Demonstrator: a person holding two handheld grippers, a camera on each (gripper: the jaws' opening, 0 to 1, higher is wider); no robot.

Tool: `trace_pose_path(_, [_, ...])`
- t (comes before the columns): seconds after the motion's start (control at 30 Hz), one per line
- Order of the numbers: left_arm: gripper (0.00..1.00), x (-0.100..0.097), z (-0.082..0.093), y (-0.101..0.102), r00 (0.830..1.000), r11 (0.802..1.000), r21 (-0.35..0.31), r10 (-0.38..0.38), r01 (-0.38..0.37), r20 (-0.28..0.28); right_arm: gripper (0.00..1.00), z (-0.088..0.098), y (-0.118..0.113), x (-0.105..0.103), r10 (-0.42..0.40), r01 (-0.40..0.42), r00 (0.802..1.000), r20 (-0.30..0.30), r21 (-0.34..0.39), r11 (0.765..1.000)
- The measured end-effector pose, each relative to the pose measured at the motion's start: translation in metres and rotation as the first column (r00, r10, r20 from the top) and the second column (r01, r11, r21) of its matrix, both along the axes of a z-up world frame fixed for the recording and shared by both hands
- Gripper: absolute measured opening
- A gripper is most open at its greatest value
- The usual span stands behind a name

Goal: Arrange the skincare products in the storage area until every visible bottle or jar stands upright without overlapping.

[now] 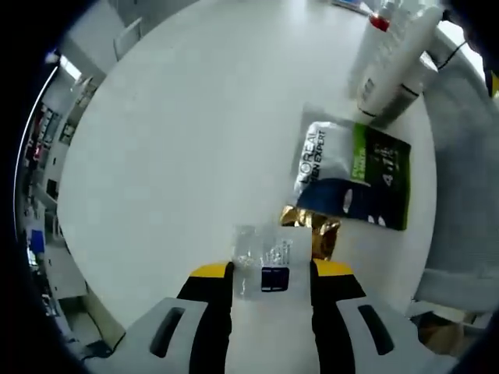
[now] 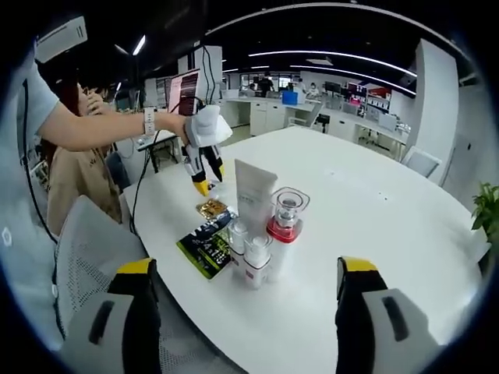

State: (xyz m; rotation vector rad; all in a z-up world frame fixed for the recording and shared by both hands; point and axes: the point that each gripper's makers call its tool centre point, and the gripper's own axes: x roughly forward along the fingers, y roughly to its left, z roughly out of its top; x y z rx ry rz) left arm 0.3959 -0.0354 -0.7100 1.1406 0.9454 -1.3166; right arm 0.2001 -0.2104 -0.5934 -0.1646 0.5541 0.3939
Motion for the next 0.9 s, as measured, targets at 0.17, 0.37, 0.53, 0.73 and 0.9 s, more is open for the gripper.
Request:
trace_pose_path(0.17, [0.36, -0.018, 0.004, 0.004, 0.999, 0.999, 0.01, -0.041, 0.041, 0.001, 0.98, 0.005, -0.002, 0.001, -0.006, 0.007, 1.0, 0.026, -0.006, 1.0])
trace_pose_path(0.37, [0.36, -0.045, 0.005, 0.008, 0.996, 0.996, 0.014, -0.087, 0.088, -0.017, 0.99, 0.01, -0.005, 0.001, -0.016, 0.016, 0.999, 0.049, -0.008, 1.0])
trace_pose_path(0.53, [0.36, -0.055, 0.001, 0.014, 0.994, 0.994, 0.024, -0.105, 0.106, -0.033, 1.0, 0.011, -0.006, 0.001, -0.02, 0.021, 0.998, 0.057, -0.012, 1.0])
trace_pose_path(0.73, [0.36, -0.066, -0.006, 0.016, 0.985, 0.986, 0.032, -0.162, 0.164, -0.059, 1.0, 0.013, -0.006, 0.001, -0.023, 0.023, 0.997, 0.068, -0.005, 1.0])
trace_pose_path(0.9, [0.36, -0.085, -0.016, 0.015, 0.972, 0.979, 0.013, -0.202, 0.205, -0.116, 1.0, 0.014, -0.005, 0.001, -0.012, 0.013, 0.997, 0.073, -0.013, 1.0])
